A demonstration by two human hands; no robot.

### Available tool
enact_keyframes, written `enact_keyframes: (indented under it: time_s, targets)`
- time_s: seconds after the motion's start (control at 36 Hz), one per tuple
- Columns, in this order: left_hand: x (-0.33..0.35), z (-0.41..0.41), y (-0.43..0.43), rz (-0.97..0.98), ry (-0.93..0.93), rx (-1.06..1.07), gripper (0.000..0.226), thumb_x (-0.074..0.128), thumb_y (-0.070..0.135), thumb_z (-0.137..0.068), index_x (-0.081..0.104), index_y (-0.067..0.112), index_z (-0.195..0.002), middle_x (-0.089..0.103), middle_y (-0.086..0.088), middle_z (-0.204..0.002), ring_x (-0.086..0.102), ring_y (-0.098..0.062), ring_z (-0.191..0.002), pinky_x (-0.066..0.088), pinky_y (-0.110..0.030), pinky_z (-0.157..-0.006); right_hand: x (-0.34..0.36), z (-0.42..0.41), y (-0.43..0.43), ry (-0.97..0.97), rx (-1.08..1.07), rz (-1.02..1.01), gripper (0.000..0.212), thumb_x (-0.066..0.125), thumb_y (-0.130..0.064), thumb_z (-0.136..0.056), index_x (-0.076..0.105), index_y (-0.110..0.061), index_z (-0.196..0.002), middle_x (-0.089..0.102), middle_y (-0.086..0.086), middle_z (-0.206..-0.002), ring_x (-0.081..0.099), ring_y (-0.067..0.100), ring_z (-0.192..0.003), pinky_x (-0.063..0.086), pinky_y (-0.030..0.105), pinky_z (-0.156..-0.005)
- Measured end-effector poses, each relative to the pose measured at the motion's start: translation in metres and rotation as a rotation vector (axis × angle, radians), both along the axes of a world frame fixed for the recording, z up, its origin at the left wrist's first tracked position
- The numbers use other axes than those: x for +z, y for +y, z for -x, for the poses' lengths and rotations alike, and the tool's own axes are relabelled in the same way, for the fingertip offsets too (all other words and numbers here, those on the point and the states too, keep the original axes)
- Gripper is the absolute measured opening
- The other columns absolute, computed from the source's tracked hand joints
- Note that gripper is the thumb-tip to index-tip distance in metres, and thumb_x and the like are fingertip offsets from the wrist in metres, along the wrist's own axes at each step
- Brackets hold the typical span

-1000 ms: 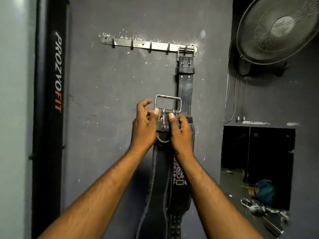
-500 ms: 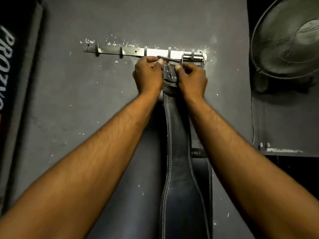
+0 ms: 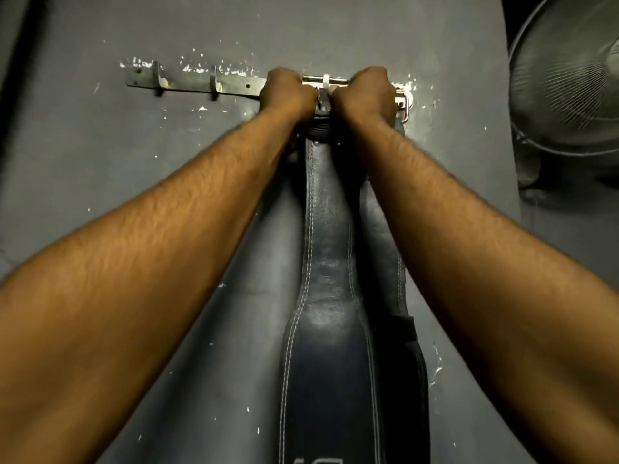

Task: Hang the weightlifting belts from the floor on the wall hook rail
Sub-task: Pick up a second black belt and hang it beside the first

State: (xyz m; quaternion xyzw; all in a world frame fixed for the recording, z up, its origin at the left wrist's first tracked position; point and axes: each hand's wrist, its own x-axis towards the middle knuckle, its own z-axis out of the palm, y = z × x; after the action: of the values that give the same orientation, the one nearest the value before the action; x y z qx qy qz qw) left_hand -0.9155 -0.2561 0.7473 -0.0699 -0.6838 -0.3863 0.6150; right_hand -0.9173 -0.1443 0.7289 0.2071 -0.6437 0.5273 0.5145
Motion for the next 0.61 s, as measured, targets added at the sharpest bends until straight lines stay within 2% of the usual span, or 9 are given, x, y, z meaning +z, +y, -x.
enact_keyframes:
  time_s: [0.08, 0.14, 0.19, 0.28, 0.36, 0.42, 0.44, 0.53, 0.61]
  targets:
    - [-0.020, 0.001, -0.002, -0.001, -0.005, -0.011, 0.016, 0.062, 0.008, -0.075, 0.063, 0.017, -0.063, 0.073, -0.014, -0.091, 0.070, -0.027, -0.095, 0.054, -0.029, -0.078, -0.014, -0.001, 0.003, 0.017, -0.119, -0.104, 0.034, 0.068, -0.031, -0.086, 0.068, -0.015, -0.116, 0.063, 0.008, -0.129, 0.065, 0.031, -0.112, 0.052, 0.035, -0.094]
    - [-0.037, 0.003, -0.003, 0.006, 0.010, -0.076, 0.009, 0.065, 0.016, -0.081, 0.073, 0.018, -0.085, 0.074, -0.010, -0.106, 0.068, -0.025, -0.104, 0.055, -0.033, -0.091, -0.030, -0.005, 0.004, 0.036, -0.197, -0.192, 0.040, 0.063, -0.039, -0.093, 0.065, -0.013, -0.124, 0.052, 0.009, -0.141, 0.061, 0.032, -0.119, 0.048, 0.037, -0.097]
    - [-0.054, 0.004, -0.004, -0.002, 0.017, -0.132, 0.029, 0.066, 0.026, -0.088, 0.072, 0.016, -0.115, 0.072, -0.006, -0.119, 0.066, -0.024, -0.112, 0.052, -0.036, -0.100, -0.045, -0.012, 0.004, 0.045, -0.206, -0.262, 0.044, 0.052, -0.044, -0.101, 0.063, -0.010, -0.126, 0.042, 0.012, -0.149, 0.057, 0.033, -0.124, 0.045, 0.036, -0.099]
    - [-0.079, 0.003, -0.009, -0.017, -0.014, -0.234, 0.051, 0.060, 0.041, -0.077, 0.069, 0.023, -0.123, 0.073, -0.001, -0.117, 0.069, -0.022, -0.107, 0.055, -0.045, -0.098, -0.069, -0.018, 0.003, 0.092, -0.173, -0.334, 0.040, 0.048, -0.036, -0.103, 0.059, -0.007, -0.129, 0.037, 0.015, -0.150, 0.054, 0.032, -0.124, 0.044, 0.038, -0.101]
    - [-0.108, -0.007, -0.009, -0.049, -0.024, -0.319, 0.057, 0.055, 0.045, -0.080, 0.059, 0.031, -0.135, 0.068, 0.003, -0.127, 0.067, -0.016, -0.112, 0.051, -0.043, -0.103, -0.095, -0.019, 0.004, 0.169, -0.111, -0.342, 0.043, 0.053, -0.020, -0.099, 0.050, -0.007, -0.140, 0.038, 0.015, -0.147, 0.053, 0.028, -0.125, 0.046, 0.033, -0.104]
    - [-0.133, -0.027, 0.001, -0.037, -0.015, -0.377, 0.047, 0.053, 0.035, -0.093, 0.055, 0.025, -0.139, 0.065, 0.006, -0.130, 0.062, -0.012, -0.117, 0.047, -0.037, -0.108, -0.121, -0.022, 0.007, 0.183, -0.040, -0.298, 0.052, 0.056, -0.014, -0.098, 0.043, -0.011, -0.148, 0.039, 0.014, -0.148, 0.050, 0.023, -0.128, 0.039, 0.019, -0.102]
    - [-0.145, -0.033, 0.005, -0.018, -0.026, -0.419, 0.042, 0.051, 0.024, -0.099, 0.053, 0.021, -0.141, 0.063, 0.007, -0.130, 0.062, -0.009, -0.115, 0.047, -0.032, -0.107, -0.134, -0.021, 0.008, 0.178, 0.010, -0.261, 0.055, 0.058, -0.012, -0.097, 0.042, -0.013, -0.150, 0.041, 0.013, -0.146, 0.051, 0.021, -0.127, 0.039, 0.017, -0.103]
    - [-0.189, -0.045, 0.006, 0.034, -0.133, -0.520, 0.053, 0.052, 0.003, -0.097, 0.044, 0.020, -0.147, 0.063, 0.003, -0.130, 0.067, -0.010, -0.109, 0.051, -0.036, -0.104, -0.179, -0.019, 0.012, 0.043, 0.107, -0.187, 0.058, 0.067, -0.019, -0.094, 0.046, -0.014, -0.147, 0.056, 0.009, -0.132, 0.062, 0.023, -0.114, 0.050, 0.031, -0.099]
    - [-0.232, -0.053, 0.000, 0.041, -0.241, -0.559, 0.071, 0.058, -0.005, -0.090, 0.036, 0.024, -0.152, 0.059, 0.005, -0.138, 0.064, -0.016, -0.119, 0.050, -0.040, -0.106, -0.220, -0.024, 0.018, -0.153, 0.136, -0.238, 0.046, 0.071, -0.027, -0.092, 0.060, -0.012, -0.135, 0.070, 0.002, -0.107, 0.067, 0.017, -0.100, 0.049, 0.024, -0.086]
